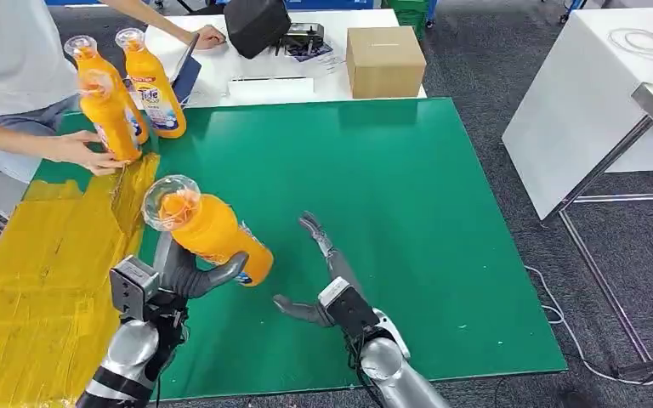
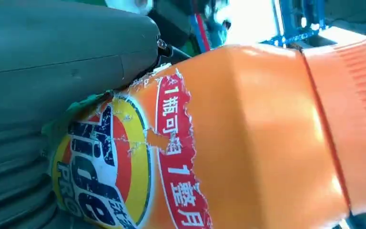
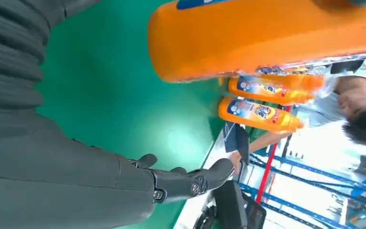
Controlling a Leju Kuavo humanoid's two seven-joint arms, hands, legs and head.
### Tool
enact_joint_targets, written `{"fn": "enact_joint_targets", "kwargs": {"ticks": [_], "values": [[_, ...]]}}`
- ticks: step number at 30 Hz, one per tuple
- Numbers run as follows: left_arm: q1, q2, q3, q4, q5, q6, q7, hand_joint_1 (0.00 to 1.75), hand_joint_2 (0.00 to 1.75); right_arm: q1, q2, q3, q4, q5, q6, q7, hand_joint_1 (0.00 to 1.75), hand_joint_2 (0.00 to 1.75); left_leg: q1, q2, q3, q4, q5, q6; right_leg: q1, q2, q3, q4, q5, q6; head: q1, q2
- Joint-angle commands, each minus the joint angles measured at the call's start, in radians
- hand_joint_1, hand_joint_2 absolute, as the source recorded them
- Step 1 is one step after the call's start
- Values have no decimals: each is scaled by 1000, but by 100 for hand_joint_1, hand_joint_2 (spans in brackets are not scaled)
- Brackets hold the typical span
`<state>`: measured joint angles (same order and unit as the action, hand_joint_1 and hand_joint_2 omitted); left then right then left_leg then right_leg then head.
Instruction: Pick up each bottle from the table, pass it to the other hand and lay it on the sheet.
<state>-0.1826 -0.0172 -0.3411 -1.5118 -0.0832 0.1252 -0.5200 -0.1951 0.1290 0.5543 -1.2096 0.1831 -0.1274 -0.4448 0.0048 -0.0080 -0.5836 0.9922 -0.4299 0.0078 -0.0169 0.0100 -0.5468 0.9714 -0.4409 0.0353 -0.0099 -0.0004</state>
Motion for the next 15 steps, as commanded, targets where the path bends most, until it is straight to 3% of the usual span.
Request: {"fn": "enact_joint_targets", "kwargs": {"ticks": [1,4,7,9,15], "values": [[-200,134,86,138,-654,395,180,175,175,98,-102,-145,-317,-32,4,-1,0,175,2,-6,-1,3,-1,-1,2,-8,2,1,-2,-2,0,0],[-269,191,93,258,-1065,507,347,175,175,124,-122,-179,-374,-28,2,4,0,175,1,-3,0,0,0,-1,1,-4,1,0,-1,-1,0,0],[-335,233,74,407,-1223,489,392,175,175,131,-127,-205,-404,-47,21,-9,0,175,1,-4,2,0,0,-1,2,-5,4,-1,-1,-2,0,0],[-361,268,56,490,-1378,443,497,175,175,133,-127,-224,-414,-61,25,-3,0,175,1,-2,3,0,0,-1,1,-4,4,-1,-1,-2,0,0],[-356,304,47,628,-1388,375,505,175,175,165,-127,-294,-444,-90,50,1,0,175,1,0,4,-1,0,-1,1,-2,4,-1,-1,-2,0,0]]}}
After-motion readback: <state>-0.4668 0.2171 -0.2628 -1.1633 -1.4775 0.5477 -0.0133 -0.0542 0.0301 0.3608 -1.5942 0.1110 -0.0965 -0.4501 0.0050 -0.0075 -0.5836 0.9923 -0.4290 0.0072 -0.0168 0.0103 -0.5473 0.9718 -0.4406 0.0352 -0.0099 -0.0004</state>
